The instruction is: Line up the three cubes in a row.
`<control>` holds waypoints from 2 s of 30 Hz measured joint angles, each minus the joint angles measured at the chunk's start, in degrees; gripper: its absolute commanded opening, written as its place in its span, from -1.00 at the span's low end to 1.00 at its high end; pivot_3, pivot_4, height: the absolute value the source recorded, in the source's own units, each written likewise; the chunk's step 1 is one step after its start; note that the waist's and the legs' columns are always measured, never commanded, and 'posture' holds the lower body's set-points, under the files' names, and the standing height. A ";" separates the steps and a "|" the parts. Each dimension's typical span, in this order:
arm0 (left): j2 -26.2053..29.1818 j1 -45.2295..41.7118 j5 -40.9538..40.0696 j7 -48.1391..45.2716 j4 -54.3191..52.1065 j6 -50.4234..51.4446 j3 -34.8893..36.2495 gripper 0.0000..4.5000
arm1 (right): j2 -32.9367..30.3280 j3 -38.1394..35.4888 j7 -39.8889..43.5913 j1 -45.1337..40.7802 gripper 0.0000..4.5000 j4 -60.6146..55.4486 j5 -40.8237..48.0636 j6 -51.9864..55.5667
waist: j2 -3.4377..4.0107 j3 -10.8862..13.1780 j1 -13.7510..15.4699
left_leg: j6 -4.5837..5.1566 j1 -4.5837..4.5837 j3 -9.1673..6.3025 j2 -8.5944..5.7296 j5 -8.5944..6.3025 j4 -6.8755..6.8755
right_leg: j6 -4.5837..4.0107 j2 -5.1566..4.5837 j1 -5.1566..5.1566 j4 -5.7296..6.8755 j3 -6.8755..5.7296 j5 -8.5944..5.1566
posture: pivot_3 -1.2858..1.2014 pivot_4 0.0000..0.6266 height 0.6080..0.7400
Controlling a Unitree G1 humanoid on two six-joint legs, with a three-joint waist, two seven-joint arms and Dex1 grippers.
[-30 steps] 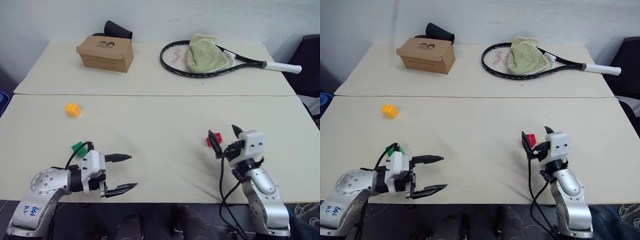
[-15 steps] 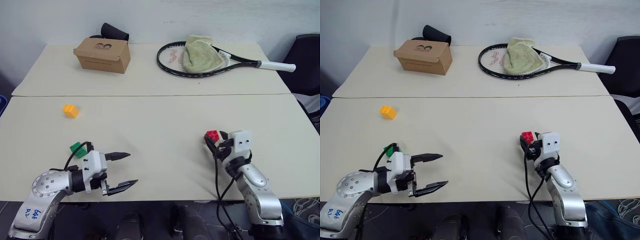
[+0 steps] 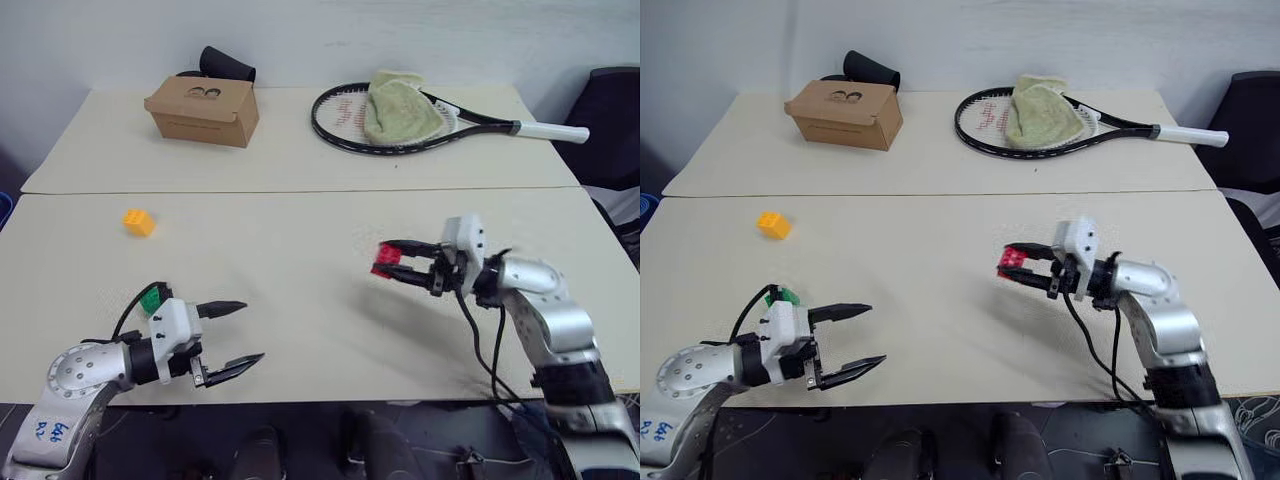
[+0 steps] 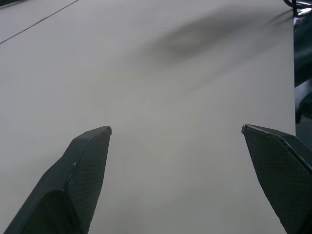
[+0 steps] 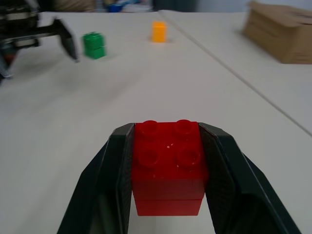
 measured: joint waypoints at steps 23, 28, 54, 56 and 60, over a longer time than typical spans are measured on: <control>1.09 10.13 -1.56 2.90 -7.37 4.58 9.27 1.00 | 12.51 2.63 13.92 -10.21 0.94 33.64 -5.55 -21.53 | -0.03 0.00 -0.22 | -0.06 -0.03 0.04 0.03 -0.05 0.43 | -0.02 -0.22 0.02 0.29 -0.01 -0.01 | 0.03 -0.52 1.00; -2.55 17.70 0.01 3.44 -6.71 1.33 13.95 1.00 | 9.90 -0.67 14.07 -9.93 0.99 25.45 -2.12 -22.39 | -0.01 0.01 -0.38 | 0.02 -0.03 0.04 0.06 -0.15 0.40 | -0.04 -0.22 -0.01 0.26 -0.03 -0.02 | 0.03 -0.52 1.00; -34.97 15.99 -1.85 48.13 -19.22 13.09 19.46 1.00 | 5.10 -9.97 10.75 13.46 0.99 2.75 9.15 -16.82 | -0.27 -0.07 0.10 | 0.09 0.00 0.01 0.04 -0.39 0.49 | 0.03 -0.14 0.15 0.15 0.01 0.03 | 0.03 -0.52 1.00; -38.84 13.97 1.88 55.54 -21.99 15.77 15.86 1.00 | 5.13 -9.53 11.21 13.31 0.99 3.62 8.85 -17.31 | -0.27 -0.07 -0.06 | 0.09 0.05 0.04 0.05 -0.39 0.49 | 0.04 -0.08 0.15 0.15 0.06 0.03 | 0.03 -0.52 1.00; -42.62 10.94 8.43 64.25 -23.05 19.76 9.58 1.00 | 5.58 -8.48 11.42 12.44 0.99 4.74 8.42 -17.54 | -0.27 -0.07 -0.01 | 0.08 0.05 0.04 0.05 -0.39 0.55 | 0.04 -0.04 0.13 0.18 0.07 0.03 | 0.03 -0.52 1.00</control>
